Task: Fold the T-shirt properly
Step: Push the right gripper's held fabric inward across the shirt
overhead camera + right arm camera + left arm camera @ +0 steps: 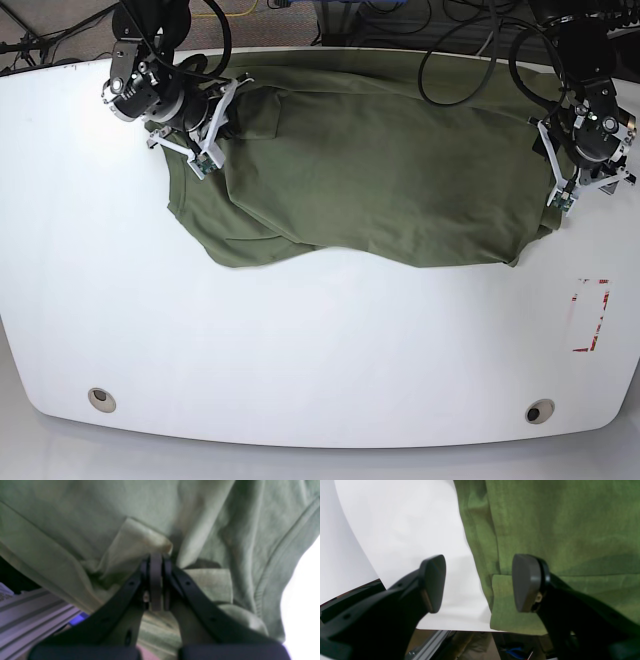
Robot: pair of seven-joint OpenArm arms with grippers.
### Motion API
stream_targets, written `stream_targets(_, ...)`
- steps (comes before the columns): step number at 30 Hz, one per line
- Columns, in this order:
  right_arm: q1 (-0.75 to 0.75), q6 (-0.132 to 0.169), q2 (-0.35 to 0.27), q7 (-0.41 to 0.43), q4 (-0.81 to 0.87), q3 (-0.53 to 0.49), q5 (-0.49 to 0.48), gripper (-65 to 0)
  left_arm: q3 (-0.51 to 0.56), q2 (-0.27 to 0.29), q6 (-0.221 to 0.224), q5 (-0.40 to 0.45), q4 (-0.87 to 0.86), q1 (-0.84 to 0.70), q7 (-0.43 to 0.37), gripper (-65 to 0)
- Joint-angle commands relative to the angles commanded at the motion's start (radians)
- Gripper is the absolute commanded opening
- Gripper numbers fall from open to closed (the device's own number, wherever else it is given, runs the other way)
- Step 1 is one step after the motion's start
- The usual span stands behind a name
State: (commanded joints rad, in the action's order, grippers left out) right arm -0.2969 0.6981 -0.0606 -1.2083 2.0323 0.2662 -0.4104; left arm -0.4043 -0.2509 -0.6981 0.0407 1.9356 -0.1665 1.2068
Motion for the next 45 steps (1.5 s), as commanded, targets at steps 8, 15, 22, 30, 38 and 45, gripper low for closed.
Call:
stream_targets(8,0.034,0.0,0.003,0.002,-0.002,0.0,-0.006,-65.0,0.002,-0.015,0.0,0.0,-0.002,0.0,0.0,-27.4)
stream_targets(15,0.055,0.0,0.005,0.0,-0.002,-0.002,-0.008,-65.0,0.002,-0.017,0.0,0.0,-0.002,0.0,0.0,-27.4)
stream_targets(22,0.121,0.0,0.005,0.0,-0.003,-0.002,-0.003,-65.0,0.002,-0.018,0.0,0.0,-0.002,0.0,0.0,-27.4)
stream_targets(30,0.19,0.0,-0.003,0.0,-0.029,-0.002,0.002,-65.0,0.02,-0.018,0.0,0.0,-0.002,0.0,0.0,-27.4)
stream_targets(38,0.221,0.0,0.002,0.0,-0.031,-0.006,0.002,-65.0,0.028,-0.018,0.0,0.0,-0.002,-0.003,0.0,-27.4)
stream_targets(45,0.242,0.0,0.005,0.0,-0.071,-0.008,-0.003,-65.0,0.028,-0.018,0.0,0.0,-0.002,-0.008,0.0,-27.4)
